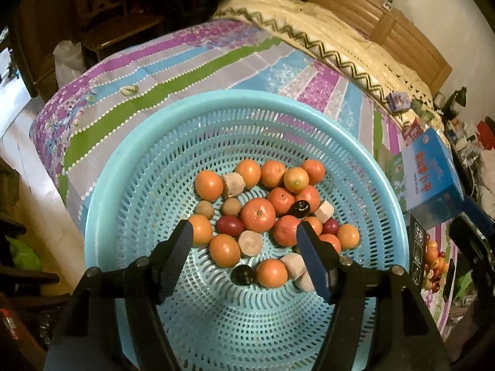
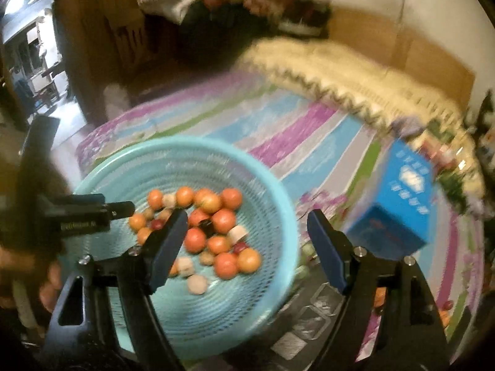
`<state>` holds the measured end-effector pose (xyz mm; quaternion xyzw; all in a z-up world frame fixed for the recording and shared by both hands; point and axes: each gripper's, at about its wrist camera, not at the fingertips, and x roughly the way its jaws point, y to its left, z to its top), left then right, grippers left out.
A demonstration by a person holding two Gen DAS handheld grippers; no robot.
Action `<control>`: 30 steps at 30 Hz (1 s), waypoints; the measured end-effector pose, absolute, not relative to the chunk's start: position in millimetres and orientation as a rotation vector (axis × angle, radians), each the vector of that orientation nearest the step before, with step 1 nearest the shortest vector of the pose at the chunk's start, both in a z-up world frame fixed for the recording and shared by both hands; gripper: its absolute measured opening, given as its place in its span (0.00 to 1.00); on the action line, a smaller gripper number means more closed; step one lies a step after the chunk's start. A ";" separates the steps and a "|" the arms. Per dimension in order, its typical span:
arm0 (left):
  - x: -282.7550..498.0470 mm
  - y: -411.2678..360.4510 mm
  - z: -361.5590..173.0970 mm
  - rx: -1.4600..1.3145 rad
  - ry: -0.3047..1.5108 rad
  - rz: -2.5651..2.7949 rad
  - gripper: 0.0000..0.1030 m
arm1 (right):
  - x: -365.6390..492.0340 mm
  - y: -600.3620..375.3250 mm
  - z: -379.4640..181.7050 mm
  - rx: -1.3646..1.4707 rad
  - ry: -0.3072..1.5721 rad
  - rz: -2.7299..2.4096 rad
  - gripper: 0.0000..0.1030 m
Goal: Organize fruits
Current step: 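Open the left tool to drop the plum while the right tool drops the grapefruit, then move both open tools back to the fruit pile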
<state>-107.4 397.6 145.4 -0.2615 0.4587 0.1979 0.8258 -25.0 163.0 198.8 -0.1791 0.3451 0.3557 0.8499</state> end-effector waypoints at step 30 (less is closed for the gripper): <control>-68.5 37.9 183.6 -0.039 0.718 -0.296 0.87 | -68.9 -170.7 85.6 -0.119 0.832 0.125 0.89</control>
